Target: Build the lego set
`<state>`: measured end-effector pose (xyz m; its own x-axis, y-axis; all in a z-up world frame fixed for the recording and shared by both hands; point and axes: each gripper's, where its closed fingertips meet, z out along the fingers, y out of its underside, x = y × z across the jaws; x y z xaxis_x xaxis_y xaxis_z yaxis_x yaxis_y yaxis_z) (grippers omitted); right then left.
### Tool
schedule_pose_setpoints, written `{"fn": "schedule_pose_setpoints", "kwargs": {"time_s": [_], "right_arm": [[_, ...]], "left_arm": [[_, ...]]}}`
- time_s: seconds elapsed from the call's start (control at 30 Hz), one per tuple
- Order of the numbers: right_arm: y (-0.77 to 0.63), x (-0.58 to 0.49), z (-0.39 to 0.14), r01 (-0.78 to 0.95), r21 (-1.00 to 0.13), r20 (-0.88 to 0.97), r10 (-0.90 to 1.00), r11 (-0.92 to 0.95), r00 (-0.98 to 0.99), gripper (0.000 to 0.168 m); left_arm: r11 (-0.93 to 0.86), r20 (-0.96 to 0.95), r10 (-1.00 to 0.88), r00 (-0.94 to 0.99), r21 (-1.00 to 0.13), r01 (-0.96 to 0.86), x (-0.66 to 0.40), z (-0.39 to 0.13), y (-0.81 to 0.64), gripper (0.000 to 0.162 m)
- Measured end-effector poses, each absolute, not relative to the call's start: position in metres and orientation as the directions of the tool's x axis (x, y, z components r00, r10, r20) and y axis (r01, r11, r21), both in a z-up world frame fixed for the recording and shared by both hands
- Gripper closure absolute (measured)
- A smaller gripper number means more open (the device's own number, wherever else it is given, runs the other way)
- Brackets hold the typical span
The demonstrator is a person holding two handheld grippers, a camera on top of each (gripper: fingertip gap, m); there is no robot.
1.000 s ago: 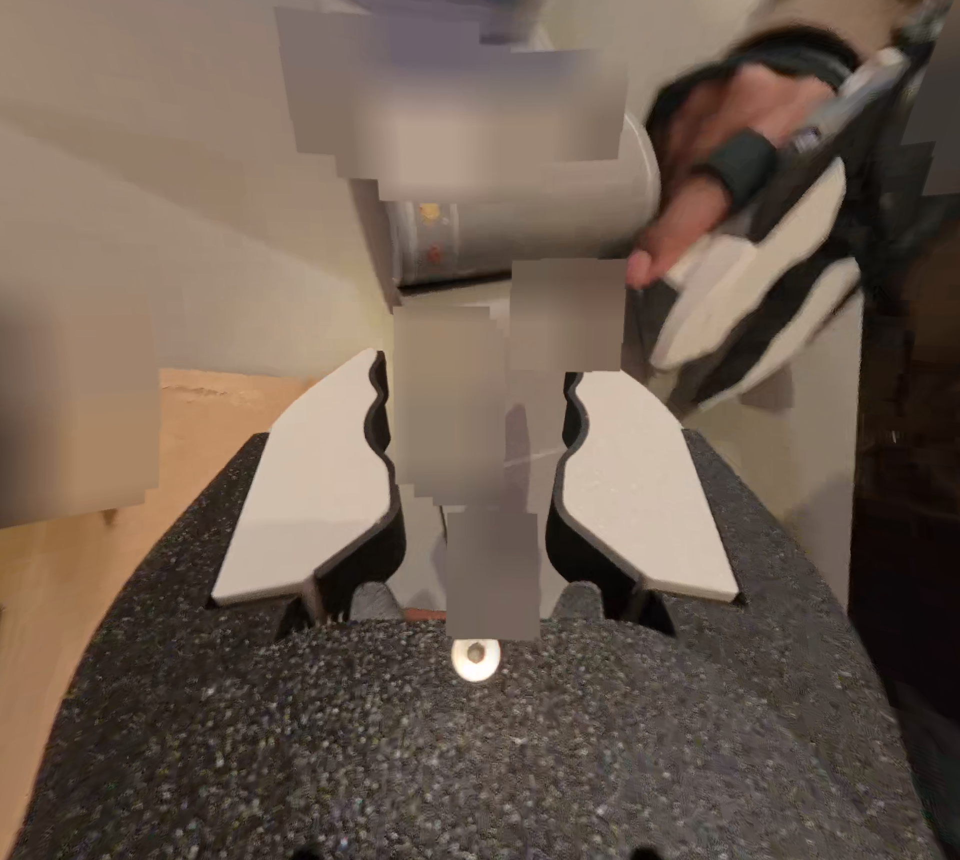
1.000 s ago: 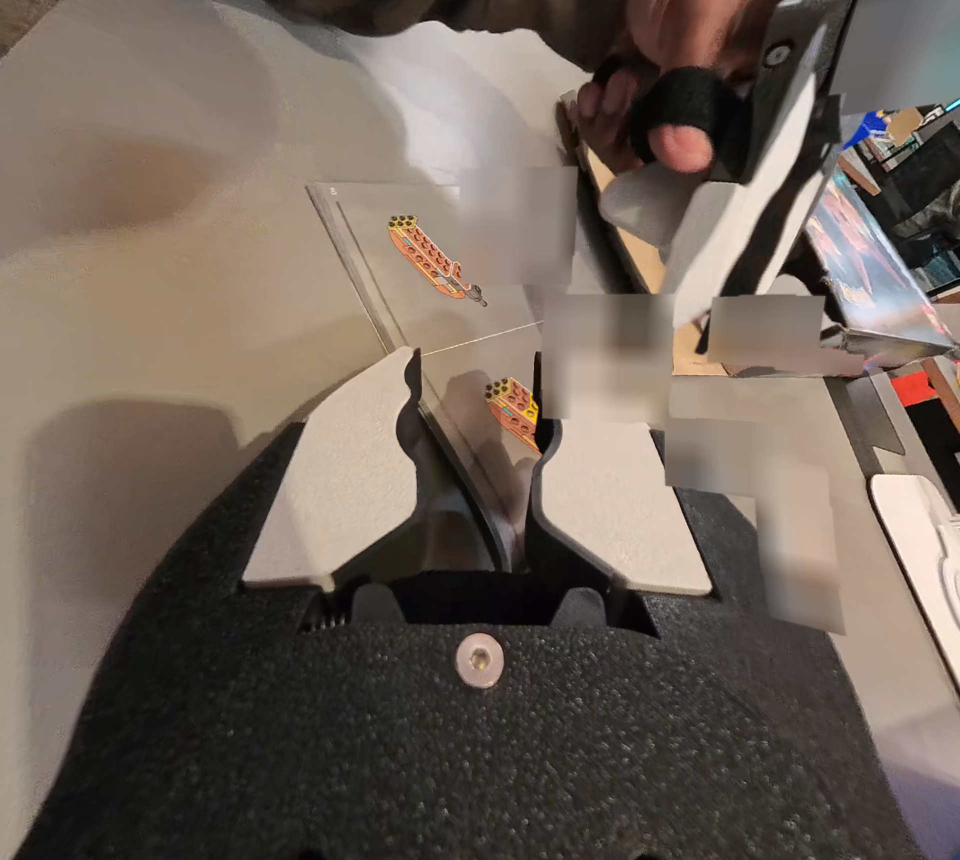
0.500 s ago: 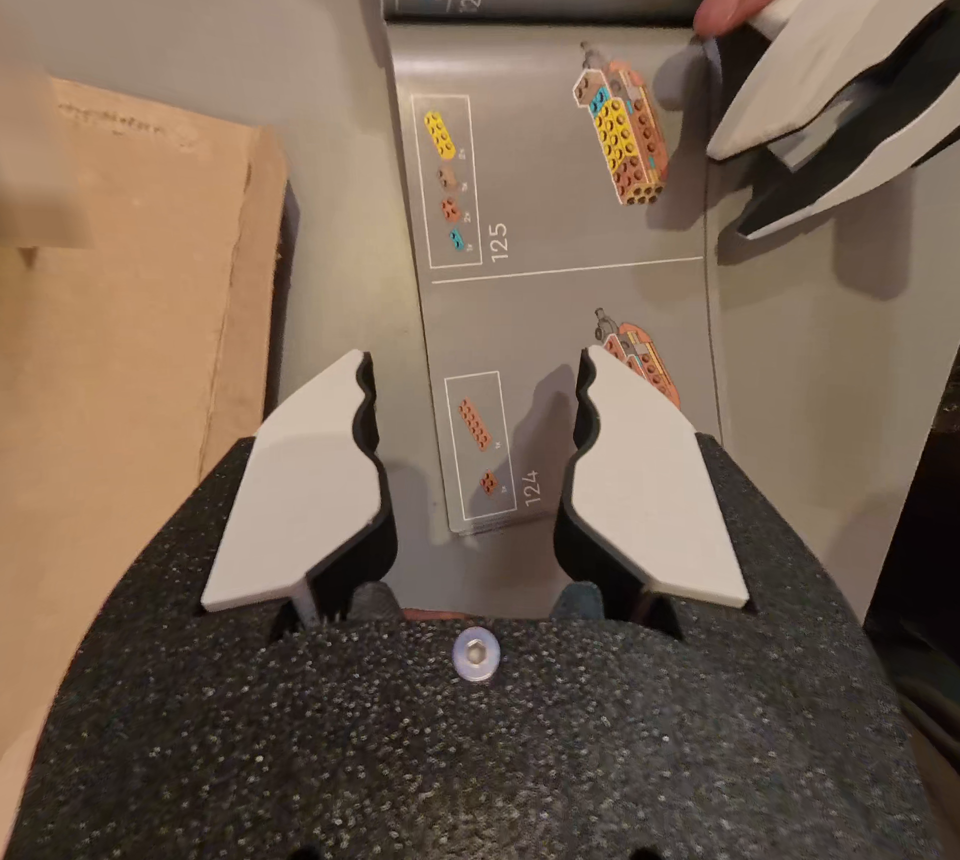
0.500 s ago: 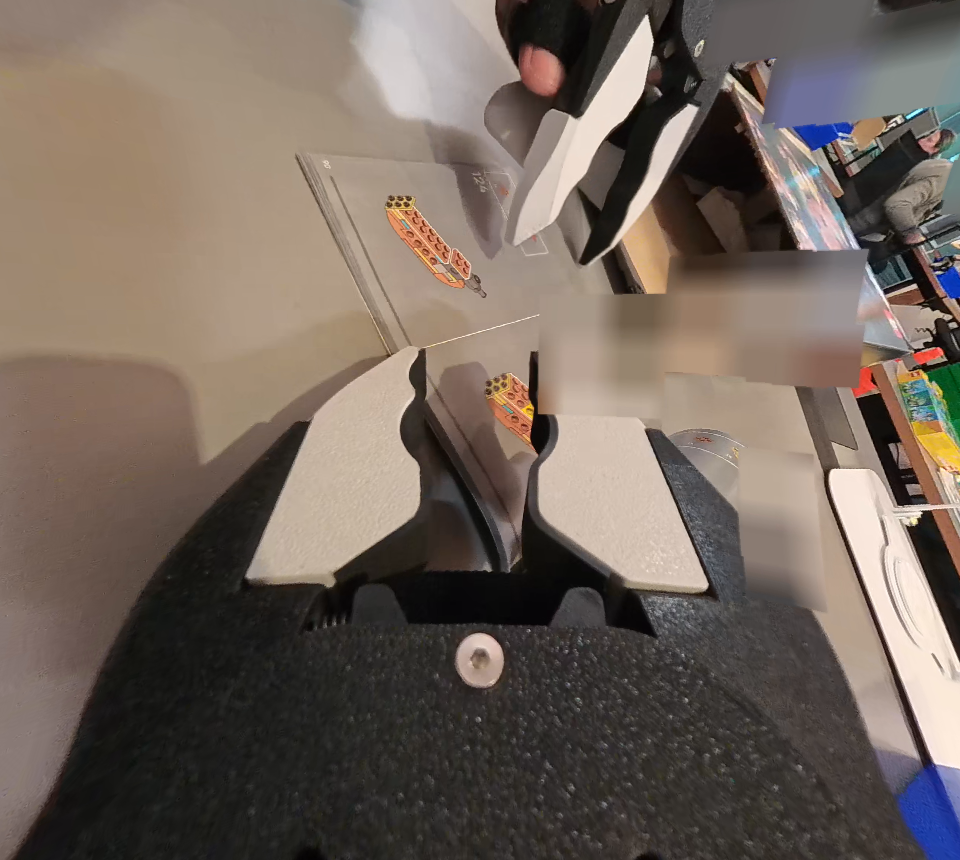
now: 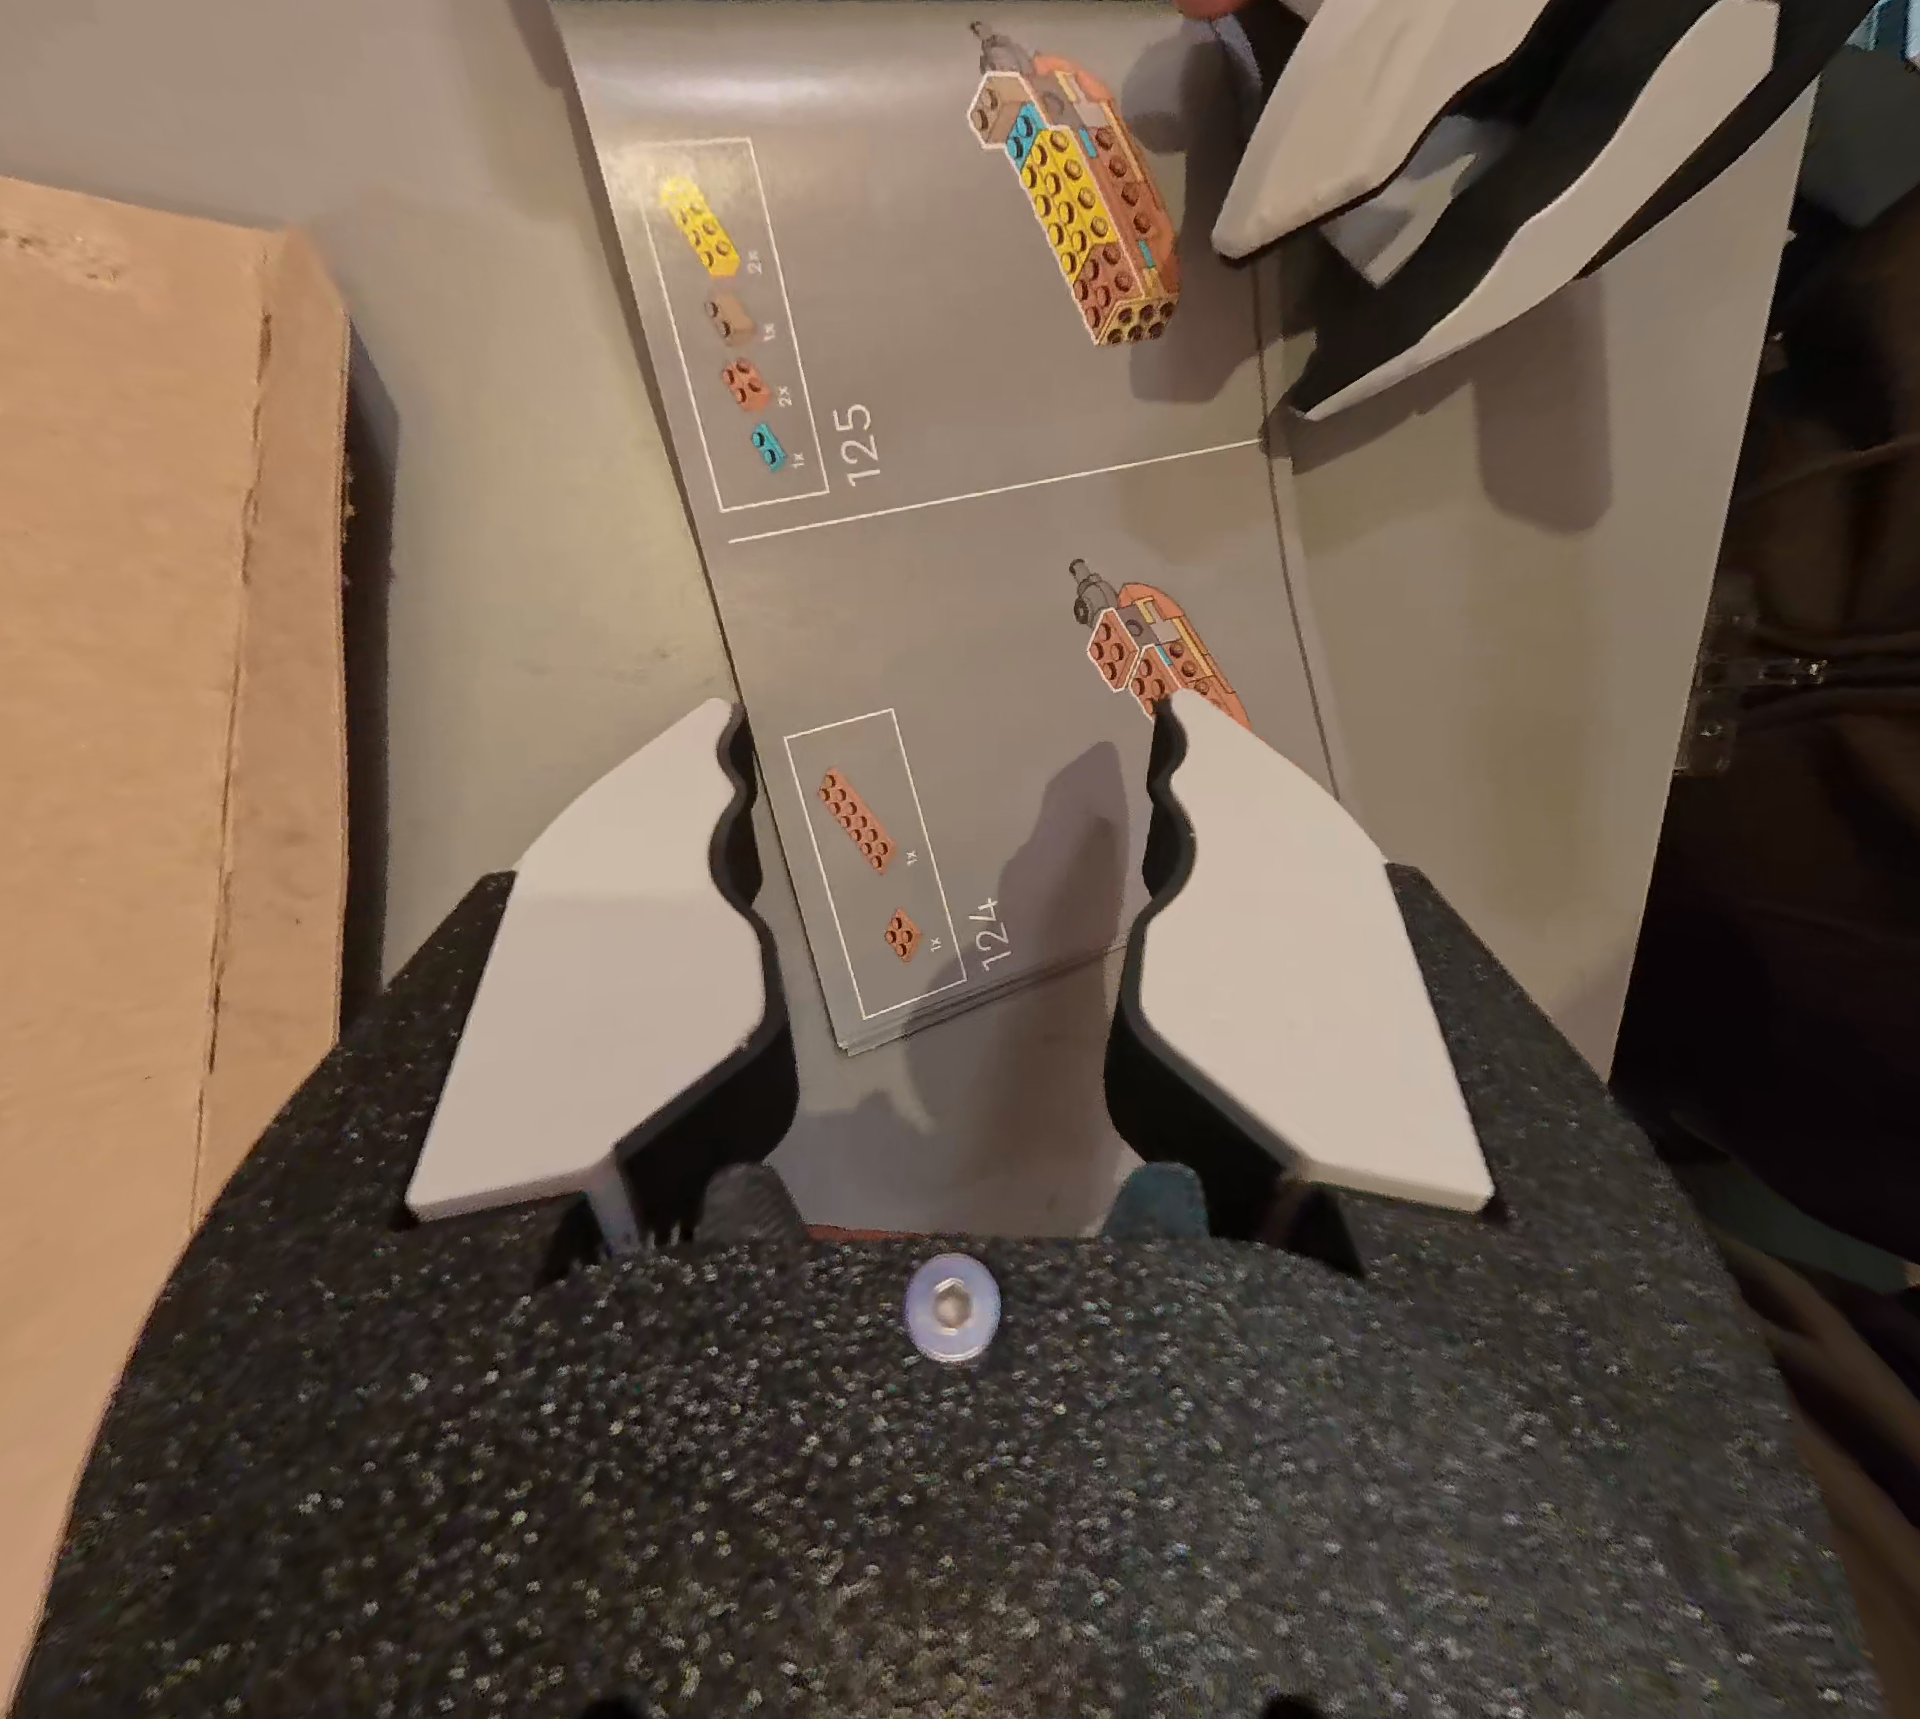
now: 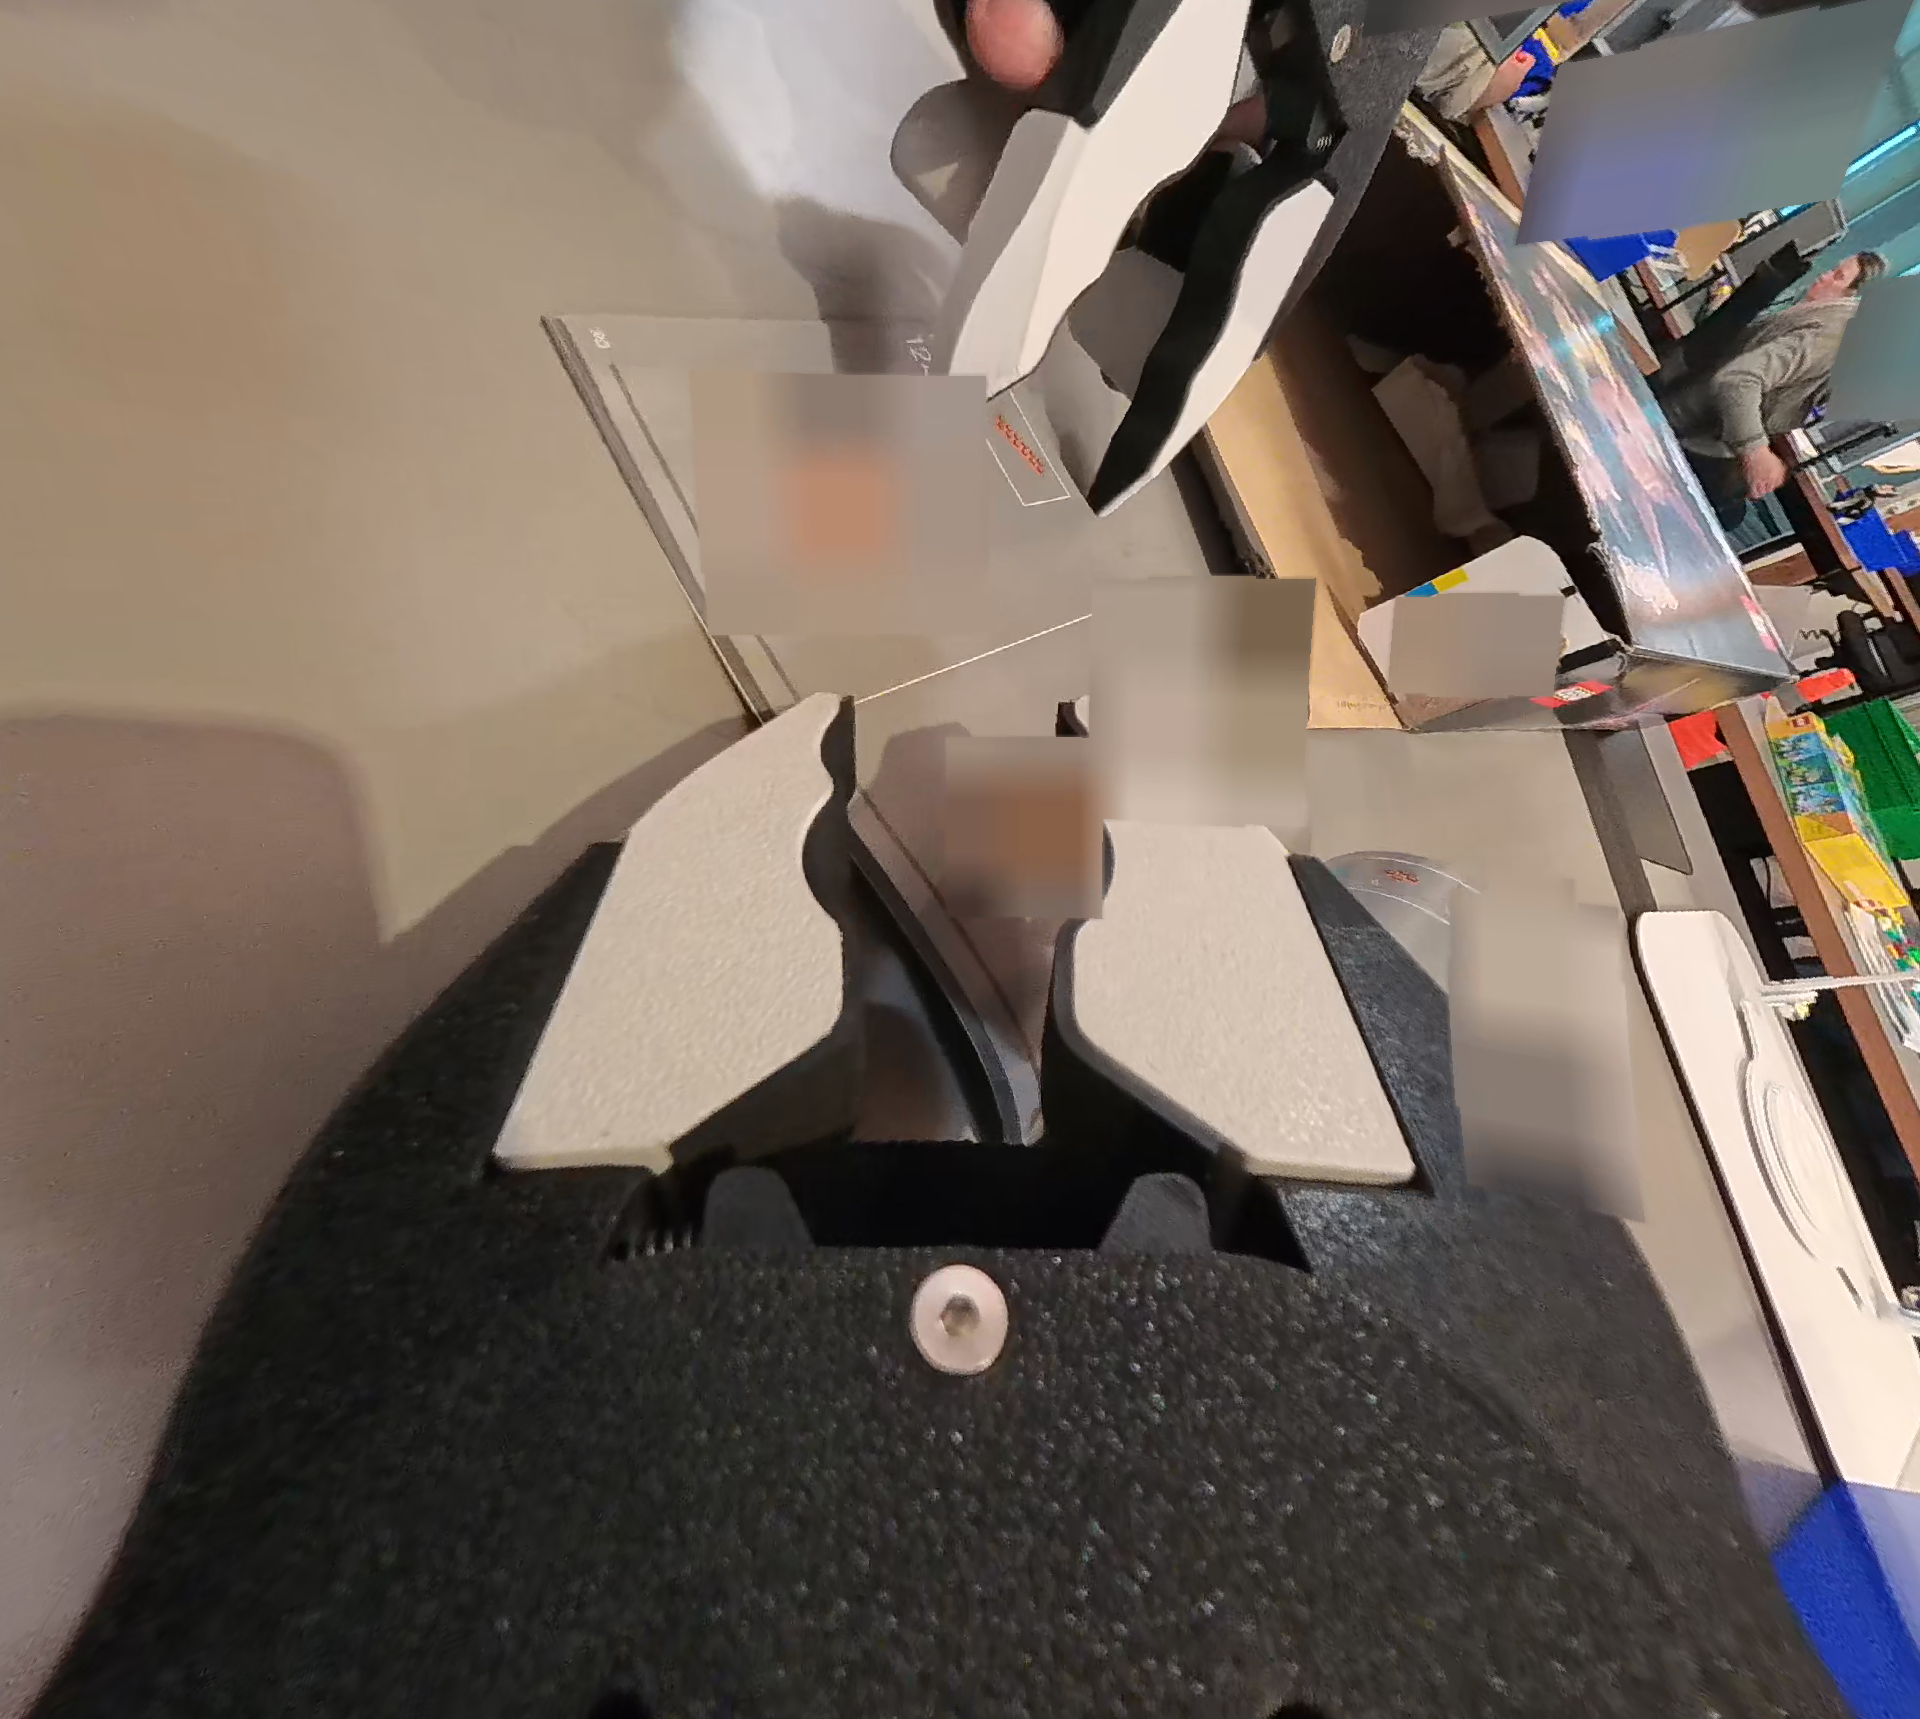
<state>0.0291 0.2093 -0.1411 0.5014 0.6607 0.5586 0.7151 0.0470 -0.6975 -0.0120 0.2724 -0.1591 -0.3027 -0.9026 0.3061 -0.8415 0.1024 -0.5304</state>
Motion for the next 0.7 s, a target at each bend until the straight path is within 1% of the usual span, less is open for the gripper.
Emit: {"fn": "schedule_pose_setpoints", "kwargs": {"time_s": [0.03,0.57,0.7], "right_arm": [[0.210,0.029,-0.141,0.716,-0.697,0.560,0.659,0.047,0.502,0.132],[0.211,0.029,-0.141,0.723,-0.689,0.570,0.647,0.040,0.507,0.134],[0.211,0.029,-0.141,0.725,-0.688,0.572,0.646,0.041,0.506,0.134]], "left_arm": [[0.099,0.310,-0.901,-0.304,-0.536,-0.838,-0.012,-0.158,0.272,0.089],[0.081,0.322,-0.890,-0.322,-0.584,-0.807,-0.011,-0.145,0.272,0.090],[0.056,0.351,-0.871,-0.342,-0.621,-0.782,-0.009,-0.138,0.270,0.093]]}}
